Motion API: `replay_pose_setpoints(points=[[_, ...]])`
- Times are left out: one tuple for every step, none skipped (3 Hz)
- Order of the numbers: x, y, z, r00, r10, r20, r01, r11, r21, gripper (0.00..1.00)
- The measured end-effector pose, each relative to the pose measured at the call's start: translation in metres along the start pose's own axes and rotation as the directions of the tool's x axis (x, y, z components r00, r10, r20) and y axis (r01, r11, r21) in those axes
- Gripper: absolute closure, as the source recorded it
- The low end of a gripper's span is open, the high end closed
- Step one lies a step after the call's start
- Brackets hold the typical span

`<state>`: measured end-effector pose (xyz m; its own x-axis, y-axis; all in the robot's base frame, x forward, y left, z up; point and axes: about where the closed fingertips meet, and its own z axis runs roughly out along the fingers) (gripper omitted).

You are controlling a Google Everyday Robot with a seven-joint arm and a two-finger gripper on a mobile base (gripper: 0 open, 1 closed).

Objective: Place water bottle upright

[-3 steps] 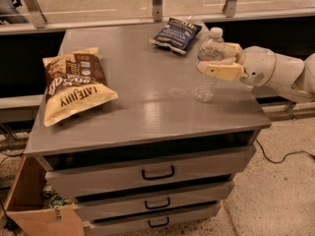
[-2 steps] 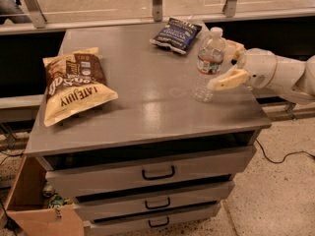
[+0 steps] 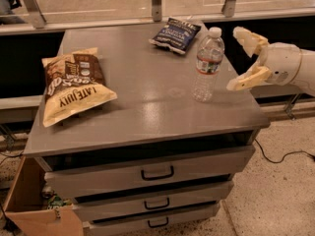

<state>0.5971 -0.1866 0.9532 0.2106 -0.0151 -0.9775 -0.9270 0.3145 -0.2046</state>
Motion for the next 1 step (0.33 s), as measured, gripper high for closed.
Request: replay_pose_setpoints(points=[[-0.0205, -0.0036, -0.0563, 0.995, -0.042, -0.095, 0.050, 0.9952, 0.084, 0.00]])
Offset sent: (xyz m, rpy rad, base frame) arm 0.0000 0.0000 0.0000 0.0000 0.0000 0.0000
